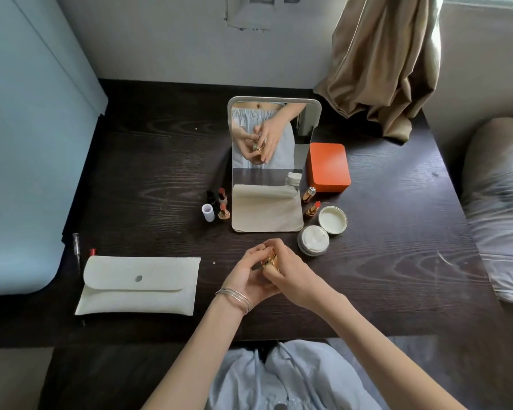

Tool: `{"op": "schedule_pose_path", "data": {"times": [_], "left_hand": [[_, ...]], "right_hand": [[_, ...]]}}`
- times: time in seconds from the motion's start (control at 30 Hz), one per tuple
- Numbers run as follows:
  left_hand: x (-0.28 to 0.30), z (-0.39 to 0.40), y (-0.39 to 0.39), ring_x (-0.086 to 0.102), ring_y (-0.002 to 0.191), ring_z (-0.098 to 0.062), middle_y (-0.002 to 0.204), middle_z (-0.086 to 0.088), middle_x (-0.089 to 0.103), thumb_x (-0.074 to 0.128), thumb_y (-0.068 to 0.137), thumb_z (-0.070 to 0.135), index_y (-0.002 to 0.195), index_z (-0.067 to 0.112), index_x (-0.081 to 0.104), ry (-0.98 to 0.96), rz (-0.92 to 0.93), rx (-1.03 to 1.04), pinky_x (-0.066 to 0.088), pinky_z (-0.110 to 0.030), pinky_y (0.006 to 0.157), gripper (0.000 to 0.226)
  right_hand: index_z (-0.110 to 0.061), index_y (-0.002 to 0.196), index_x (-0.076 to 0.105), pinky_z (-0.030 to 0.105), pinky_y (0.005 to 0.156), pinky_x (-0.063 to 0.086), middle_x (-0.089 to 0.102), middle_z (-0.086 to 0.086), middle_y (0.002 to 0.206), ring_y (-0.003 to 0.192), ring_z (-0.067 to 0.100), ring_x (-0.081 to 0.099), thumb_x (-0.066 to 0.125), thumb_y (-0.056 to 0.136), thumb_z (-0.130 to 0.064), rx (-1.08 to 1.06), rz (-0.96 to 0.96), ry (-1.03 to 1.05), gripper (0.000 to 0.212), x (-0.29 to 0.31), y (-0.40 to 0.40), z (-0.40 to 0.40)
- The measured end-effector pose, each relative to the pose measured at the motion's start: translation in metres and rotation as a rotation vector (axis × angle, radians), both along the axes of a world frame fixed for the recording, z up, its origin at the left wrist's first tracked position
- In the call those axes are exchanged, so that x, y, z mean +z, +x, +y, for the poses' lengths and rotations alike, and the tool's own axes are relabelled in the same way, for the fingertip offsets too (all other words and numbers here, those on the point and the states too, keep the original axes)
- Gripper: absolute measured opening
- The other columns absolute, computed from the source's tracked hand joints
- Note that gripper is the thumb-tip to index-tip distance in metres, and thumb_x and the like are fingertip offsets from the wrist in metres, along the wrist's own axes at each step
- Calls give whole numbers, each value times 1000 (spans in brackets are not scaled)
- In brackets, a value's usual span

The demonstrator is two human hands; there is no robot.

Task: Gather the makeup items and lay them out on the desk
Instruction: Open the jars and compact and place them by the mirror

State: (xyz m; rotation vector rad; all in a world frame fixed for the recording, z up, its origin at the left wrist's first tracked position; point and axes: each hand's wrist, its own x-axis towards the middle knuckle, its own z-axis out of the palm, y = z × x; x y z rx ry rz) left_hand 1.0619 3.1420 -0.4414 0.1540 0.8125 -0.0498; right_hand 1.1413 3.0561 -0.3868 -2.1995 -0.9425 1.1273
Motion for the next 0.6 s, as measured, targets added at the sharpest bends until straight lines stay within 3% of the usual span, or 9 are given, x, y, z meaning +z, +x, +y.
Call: {"op": "schedule_pose_path", "data": {"times": [0.1,0.23,0.37,0.5,0.6], "left_hand": [[-1,5,1,60,111,-35,121,-19,63,73,68,23,120,11,58,6,57,-32,51,-54,83,55],[-4,7,-1,62,107,-33,113,-16,67,73,68,24,111,19,61,141,49,-19,51,-55,82,45],[-3,10,-4,60,112,-34,119,-17,64,67,77,28,116,19,60,162,37,-53,49,-57,87,40],[1,10,-7,68,94,-28,110,-14,68,65,79,31,109,20,64,202,-35,-91,54,-52,75,31],[1,4,-8,67,93,-24,113,-14,64,71,74,26,113,20,58,322,-61,-127,55,-47,73,42]], "right_hand": [[-20,129,35,35,90,45,50,6,124,103,20,53,48,86,-22,-18,31,0,45,1,-3,4],[-20,127,38,40,92,48,55,2,116,103,18,56,54,82,-19,-58,51,57,48,1,-2,2],[-24,128,41,33,92,49,53,-2,120,105,11,55,57,84,-22,-44,45,101,47,-2,1,-2],[-26,125,41,38,89,52,56,-2,118,101,13,59,54,83,-27,-61,64,92,43,-1,5,-3],[-25,123,40,37,83,51,58,0,113,95,15,60,50,79,-28,-66,24,42,45,-2,2,0]]}}
